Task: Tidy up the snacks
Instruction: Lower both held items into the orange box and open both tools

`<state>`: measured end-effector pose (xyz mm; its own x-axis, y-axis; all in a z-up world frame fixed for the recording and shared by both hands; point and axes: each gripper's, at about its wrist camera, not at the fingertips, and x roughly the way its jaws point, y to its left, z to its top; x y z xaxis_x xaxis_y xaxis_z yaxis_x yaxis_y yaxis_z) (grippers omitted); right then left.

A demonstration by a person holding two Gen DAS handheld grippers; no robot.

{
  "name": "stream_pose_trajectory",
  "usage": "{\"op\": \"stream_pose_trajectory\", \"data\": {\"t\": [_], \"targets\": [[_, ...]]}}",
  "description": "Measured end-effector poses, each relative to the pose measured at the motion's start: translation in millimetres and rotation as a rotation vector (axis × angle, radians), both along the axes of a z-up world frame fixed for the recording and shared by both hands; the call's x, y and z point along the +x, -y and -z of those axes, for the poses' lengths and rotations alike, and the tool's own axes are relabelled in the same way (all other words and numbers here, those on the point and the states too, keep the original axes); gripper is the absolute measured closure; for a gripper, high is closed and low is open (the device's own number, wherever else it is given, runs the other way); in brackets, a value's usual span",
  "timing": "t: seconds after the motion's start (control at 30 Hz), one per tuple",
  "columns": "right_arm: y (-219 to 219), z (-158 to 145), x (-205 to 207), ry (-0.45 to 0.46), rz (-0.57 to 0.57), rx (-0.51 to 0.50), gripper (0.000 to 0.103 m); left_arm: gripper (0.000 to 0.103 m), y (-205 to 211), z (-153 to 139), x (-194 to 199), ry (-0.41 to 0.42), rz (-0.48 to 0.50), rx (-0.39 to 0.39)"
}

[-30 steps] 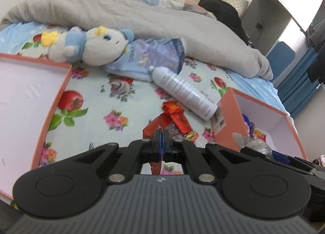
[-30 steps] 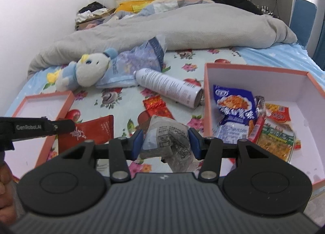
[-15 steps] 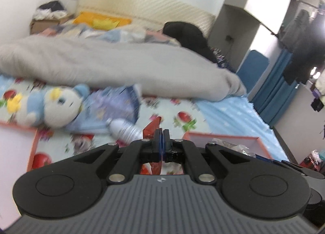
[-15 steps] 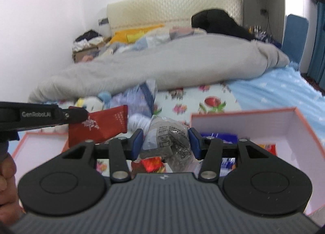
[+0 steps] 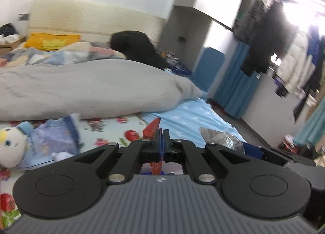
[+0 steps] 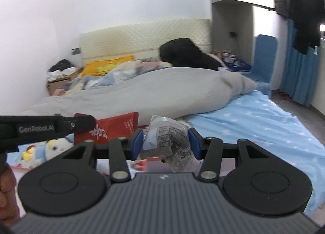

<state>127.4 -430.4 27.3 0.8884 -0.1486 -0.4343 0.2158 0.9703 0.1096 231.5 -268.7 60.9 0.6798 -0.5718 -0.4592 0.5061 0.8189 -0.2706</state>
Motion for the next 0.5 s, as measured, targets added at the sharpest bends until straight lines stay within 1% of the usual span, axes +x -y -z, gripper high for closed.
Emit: {"op": "stream_pose_trajectory", "data": {"t": [0.07, 0.17, 0.37, 0.5], "targets": [[14.0, 3.7, -1.9, -0.024, 0.038, -0.005, 0.052, 0.102, 20.9, 5.1, 1.7, -0.002, 0.041, 0.021], [36.0, 16.7, -2.3, -0.08, 0.081, 0.002, 0.052, 0.102, 51.6, 20.0, 6.7, -0.036, 0.106, 0.043], [79.0, 62.9, 3.3, -0.242, 0.142, 0.094, 0.052, 0.102, 111.0, 61.7, 13.0, -0.062, 0.213, 0.165], [93.0, 98.6, 7.7, -0.348, 0.157, 0.131, 0.052, 0.102, 131.6, 90.0, 23.0, -0.127, 0.251, 0.223]]}}
